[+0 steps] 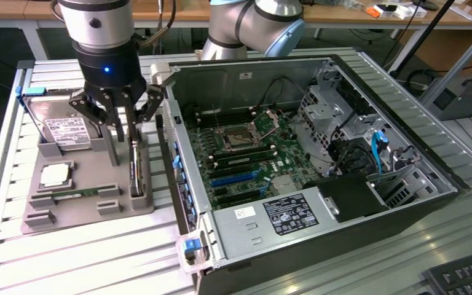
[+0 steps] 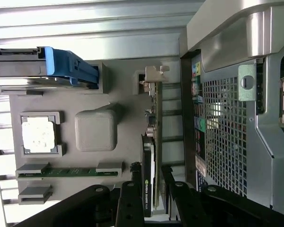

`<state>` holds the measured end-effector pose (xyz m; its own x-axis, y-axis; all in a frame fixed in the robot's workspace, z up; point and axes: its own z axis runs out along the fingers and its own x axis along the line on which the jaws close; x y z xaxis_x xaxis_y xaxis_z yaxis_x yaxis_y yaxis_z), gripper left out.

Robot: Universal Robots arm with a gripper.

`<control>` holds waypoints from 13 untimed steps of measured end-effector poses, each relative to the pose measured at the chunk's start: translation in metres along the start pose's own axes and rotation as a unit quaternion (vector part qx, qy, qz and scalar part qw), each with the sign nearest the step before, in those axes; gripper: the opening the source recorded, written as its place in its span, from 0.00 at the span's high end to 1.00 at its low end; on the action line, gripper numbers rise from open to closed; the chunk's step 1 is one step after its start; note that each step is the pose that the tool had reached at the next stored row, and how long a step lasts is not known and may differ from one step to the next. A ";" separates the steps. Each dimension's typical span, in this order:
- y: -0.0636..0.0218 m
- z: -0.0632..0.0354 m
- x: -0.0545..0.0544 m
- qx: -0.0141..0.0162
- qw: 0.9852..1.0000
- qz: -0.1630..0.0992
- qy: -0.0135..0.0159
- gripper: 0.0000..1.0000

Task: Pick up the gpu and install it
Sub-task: 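Pick up the gpu and move the gpu toward the slot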

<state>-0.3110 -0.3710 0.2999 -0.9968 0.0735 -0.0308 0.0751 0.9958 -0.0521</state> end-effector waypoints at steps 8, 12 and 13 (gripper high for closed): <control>-0.0066 0.0204 -0.004 0.000 1.000 0.000 0.000 0.71; -0.0060 0.0301 -0.006 0.000 1.000 0.000 0.000 0.71; -0.0058 0.0335 -0.006 0.000 1.000 0.000 0.000 0.71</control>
<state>-0.3049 -0.3790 0.2669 -0.9968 0.0735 -0.0307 0.0751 0.9958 -0.0524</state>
